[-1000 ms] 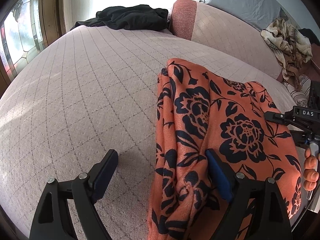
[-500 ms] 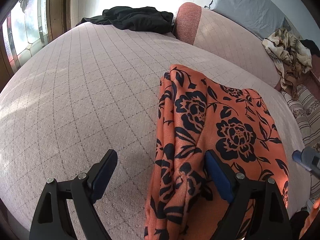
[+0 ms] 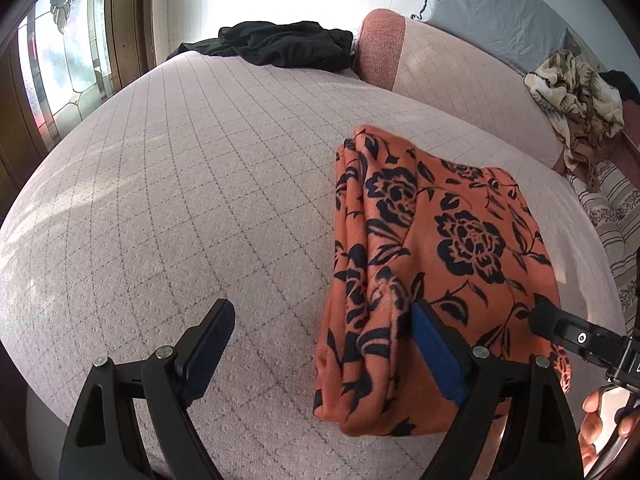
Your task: Fold small clothes
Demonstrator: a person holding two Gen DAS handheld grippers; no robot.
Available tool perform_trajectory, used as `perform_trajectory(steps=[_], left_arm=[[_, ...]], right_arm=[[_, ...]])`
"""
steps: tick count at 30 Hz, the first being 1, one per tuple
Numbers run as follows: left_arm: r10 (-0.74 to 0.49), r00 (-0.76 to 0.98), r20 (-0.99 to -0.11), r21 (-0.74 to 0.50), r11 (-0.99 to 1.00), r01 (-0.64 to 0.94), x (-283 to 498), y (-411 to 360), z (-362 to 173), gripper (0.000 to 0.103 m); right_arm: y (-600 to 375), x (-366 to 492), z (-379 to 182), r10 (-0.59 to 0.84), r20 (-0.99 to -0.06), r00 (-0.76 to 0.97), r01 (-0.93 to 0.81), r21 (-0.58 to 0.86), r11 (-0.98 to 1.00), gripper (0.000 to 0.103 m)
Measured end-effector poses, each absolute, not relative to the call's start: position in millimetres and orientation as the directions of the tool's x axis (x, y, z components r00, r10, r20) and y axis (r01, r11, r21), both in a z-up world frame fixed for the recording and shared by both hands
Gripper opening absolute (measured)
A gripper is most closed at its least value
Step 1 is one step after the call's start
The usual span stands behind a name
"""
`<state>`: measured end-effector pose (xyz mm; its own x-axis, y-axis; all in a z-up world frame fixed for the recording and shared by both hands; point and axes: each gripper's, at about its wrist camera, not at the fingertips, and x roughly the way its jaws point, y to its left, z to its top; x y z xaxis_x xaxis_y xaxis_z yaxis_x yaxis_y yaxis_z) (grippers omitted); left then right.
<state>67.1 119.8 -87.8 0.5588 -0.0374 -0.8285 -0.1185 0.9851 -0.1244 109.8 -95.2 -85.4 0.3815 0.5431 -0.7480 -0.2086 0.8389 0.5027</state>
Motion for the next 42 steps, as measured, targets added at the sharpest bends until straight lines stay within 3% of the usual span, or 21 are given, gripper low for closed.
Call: perform_trajectory(steps=[4,7,20,28,42], left_arm=[[-0.062,0.527,-0.848,-0.161,0.976,-0.145,66.1,128.9,-98.0,0.090],[-0.037,0.538,-0.842,-0.123,0.985,-0.124,62.7,124.5,-93.8,0.090],[-0.046,0.530,-0.847,-0.132,0.983,-0.125,65.9,125.9,-95.5,0.090],[-0.185,0.595,-0.782,-0.281,0.957,-0.072,76.7,131.9,-61.9,0.090],[-0.144,0.581,-0.801,-0.215,0.975,-0.054,90.7,119.6,-61.9,0.090]], right_arm=[[-90.9,104.2,-74.3,0.557,-0.725,0.406,-0.229,0.509,0.830,0.087],[-94.0,97.8,-63.6,0.565,-0.707,0.426,-0.249,0.508,0.824,0.087],[-146.9,68.0,-68.3,0.557,-0.680,0.477,-0.133,0.571,0.810,0.087],[-180.0,72.4,-85.8,0.548,-0.686,0.478,-0.045,0.604,0.795,0.087],[-182.8,93.4,-88.5,0.560,-0.679,0.475,-0.031,0.623,0.781,0.087]])
